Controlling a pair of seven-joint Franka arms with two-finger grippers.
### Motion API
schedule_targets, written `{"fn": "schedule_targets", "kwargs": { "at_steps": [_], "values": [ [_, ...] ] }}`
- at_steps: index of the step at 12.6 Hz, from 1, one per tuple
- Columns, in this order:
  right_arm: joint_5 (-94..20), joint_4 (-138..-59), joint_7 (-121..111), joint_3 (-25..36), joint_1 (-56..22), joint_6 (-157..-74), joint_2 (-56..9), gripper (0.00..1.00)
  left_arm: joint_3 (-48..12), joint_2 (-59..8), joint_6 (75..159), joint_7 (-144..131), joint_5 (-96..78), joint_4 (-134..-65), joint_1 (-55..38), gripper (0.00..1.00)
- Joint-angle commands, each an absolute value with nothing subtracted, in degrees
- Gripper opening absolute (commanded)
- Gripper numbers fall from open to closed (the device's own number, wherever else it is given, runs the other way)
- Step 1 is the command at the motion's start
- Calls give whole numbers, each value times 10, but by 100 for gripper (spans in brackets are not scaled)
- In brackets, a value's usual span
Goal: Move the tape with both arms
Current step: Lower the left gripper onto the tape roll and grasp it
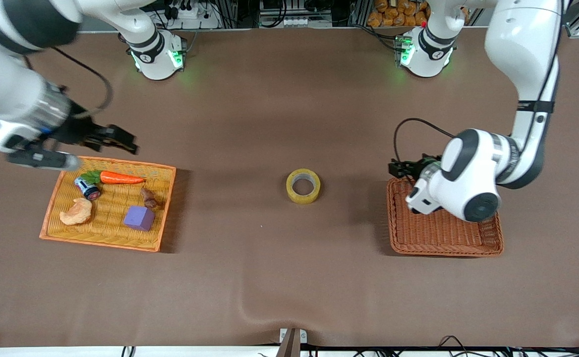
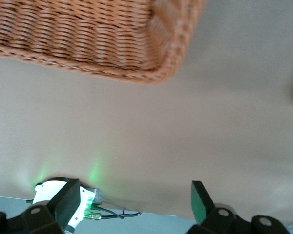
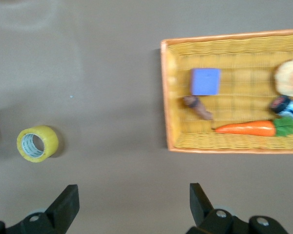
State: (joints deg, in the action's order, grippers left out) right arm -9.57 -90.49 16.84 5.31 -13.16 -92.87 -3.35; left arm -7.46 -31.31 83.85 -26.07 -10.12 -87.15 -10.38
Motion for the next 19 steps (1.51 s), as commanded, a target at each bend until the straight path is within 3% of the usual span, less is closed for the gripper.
{"fn": "schedule_targets", "kwargs": {
  "at_steps": [1, 3, 9, 11, 19],
  "values": [
    [-37, -935, 163, 41, -113, -925, 11, 100, -71, -318, 833, -320, -92, -826, -133, 100],
    [9, -920, 130, 44, -107, -921, 18, 100, -68, -335, 858, -340, -91, -806, -187, 100],
    [2, -854, 60, 51, -48, -861, 2, 100, -63, -393, 1116, -383, -87, -806, -300, 100],
    [0, -853, 55, 51, -41, -859, -1, 100, -63, -416, 1168, -382, -75, -808, -312, 100],
    [12, -851, -54, 53, -18, -852, -12, 100, -62, -504, 1236, -383, 31, -809, -360, 100]
  ]
}}
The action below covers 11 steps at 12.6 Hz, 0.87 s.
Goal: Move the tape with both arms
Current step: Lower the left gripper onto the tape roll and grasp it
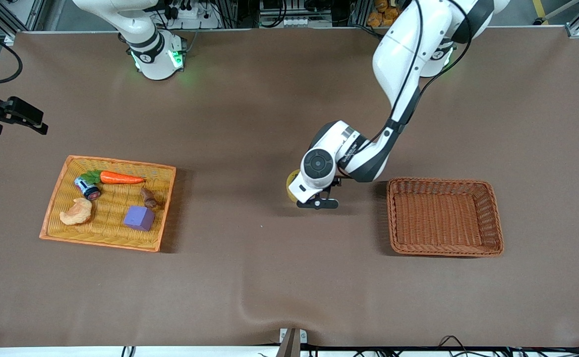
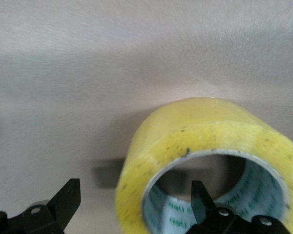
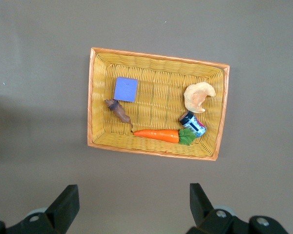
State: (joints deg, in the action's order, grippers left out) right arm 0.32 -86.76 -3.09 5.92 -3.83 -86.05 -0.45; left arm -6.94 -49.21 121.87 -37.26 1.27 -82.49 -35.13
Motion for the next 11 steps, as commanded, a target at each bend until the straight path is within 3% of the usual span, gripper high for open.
{"fn": "schedule_targets", "kwargs": {
  "at_steps": [1, 2, 8, 11],
  "values": [
    [15, -851, -54, 52, -12, -853, -13, 100, -55, -505, 1267, -384, 44, -809, -360, 76],
    [13, -850, -49, 52, -12, -853, -15, 100, -54, -500, 1270, -382, 46, -809, -357, 1],
    [11, -834, -47, 50, -18, -846, -14, 100, -54, -479, 1269, -421, 49, -809, -358, 0],
    [8, -826, -47, 51, -14, -847, -15, 100, -54, -451, 1224, -459, 49, -810, -358, 0]
  ]
}}
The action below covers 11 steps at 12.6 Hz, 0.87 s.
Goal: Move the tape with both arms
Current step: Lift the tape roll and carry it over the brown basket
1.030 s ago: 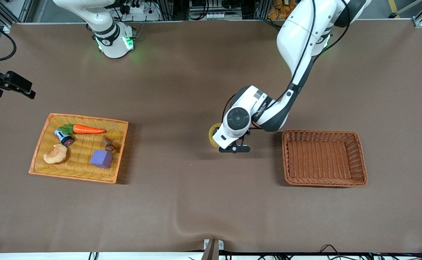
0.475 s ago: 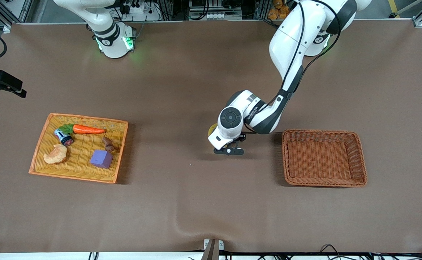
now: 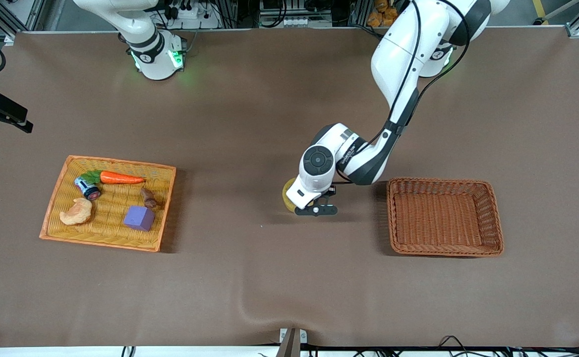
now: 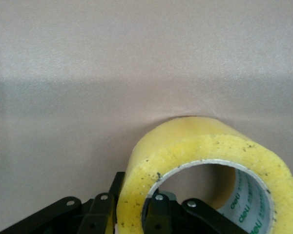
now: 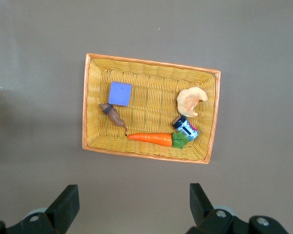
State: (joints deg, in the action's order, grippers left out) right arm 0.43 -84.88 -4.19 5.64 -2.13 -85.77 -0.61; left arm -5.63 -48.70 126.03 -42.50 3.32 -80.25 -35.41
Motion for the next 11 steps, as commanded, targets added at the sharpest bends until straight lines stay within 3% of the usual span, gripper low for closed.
{"fn": "schedule_targets", "kwargs": {
  "at_steps": [1, 5, 8, 11],
  "values": [
    [11, -825, -47, 51, -12, -851, -15, 100, -54, -432, 1189, -471, 50, -810, -357, 0],
    [11, -825, -48, 51, -15, -848, -17, 100, -47, -330, 1086, -557, 49, -810, -318, 0],
    [5, -826, -47, 51, -15, -847, -20, 100, -47, -256, 1036, -563, 50, -811, -226, 0],
    [1, -825, -48, 51, -13, -846, -25, 100, -47, -244, 1001, -558, 49, -812, -97, 0]
  ]
}}
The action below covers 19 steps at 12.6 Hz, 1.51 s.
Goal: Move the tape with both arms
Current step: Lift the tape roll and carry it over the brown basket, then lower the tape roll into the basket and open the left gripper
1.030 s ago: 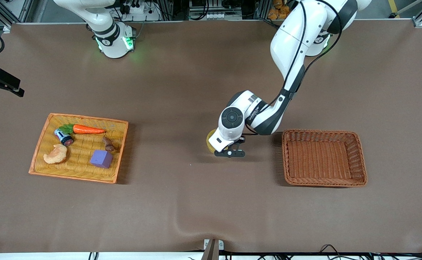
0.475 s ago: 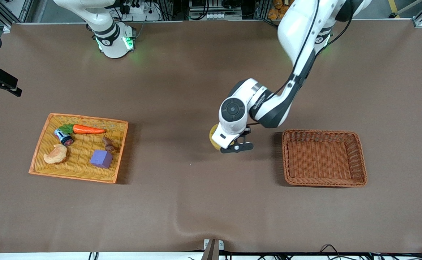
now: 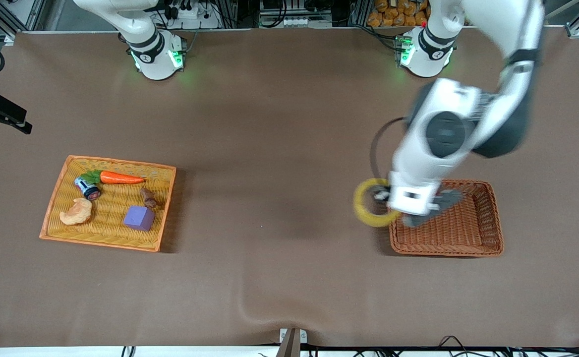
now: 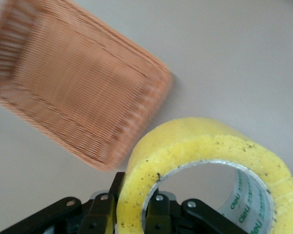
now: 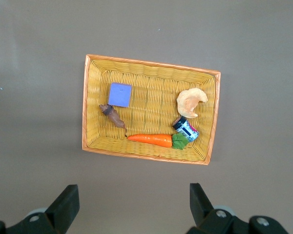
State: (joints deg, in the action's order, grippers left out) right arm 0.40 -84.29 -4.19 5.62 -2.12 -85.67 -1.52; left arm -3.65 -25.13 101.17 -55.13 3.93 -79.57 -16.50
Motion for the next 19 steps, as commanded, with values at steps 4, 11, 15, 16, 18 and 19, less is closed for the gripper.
{"fn": "schedule_targets", "kwargs": {
  "at_steps": [4, 11, 15, 16, 18, 19],
  "values": [
    [11, -824, -50, 50, -18, -850, -29, 100, -52, -258, 1016, -399, 40, -817, 53, 0],
    [3, -824, -50, 51, -13, -847, -32, 100, -62, -211, 1162, -384, 24, -1008, 60, 0],
    [5, -823, -48, 51, -14, -847, -33, 100, -69, -150, 1238, -409, 25, -1128, 59, 0],
    [3, -823, -49, 51, -11, -849, -33, 100, -80, -144, 1239, -423, 25, -1140, 60, 0],
    [3, -823, -49, 51, -9, -849, -33, 100, -83, -141, 1272, -439, 25, -1160, 59, 0],
    [3, -824, -49, 51, -9, -848, -33, 100, -83, -142, 1304, -446, 25, -1170, 59, 0]
  ]
}}
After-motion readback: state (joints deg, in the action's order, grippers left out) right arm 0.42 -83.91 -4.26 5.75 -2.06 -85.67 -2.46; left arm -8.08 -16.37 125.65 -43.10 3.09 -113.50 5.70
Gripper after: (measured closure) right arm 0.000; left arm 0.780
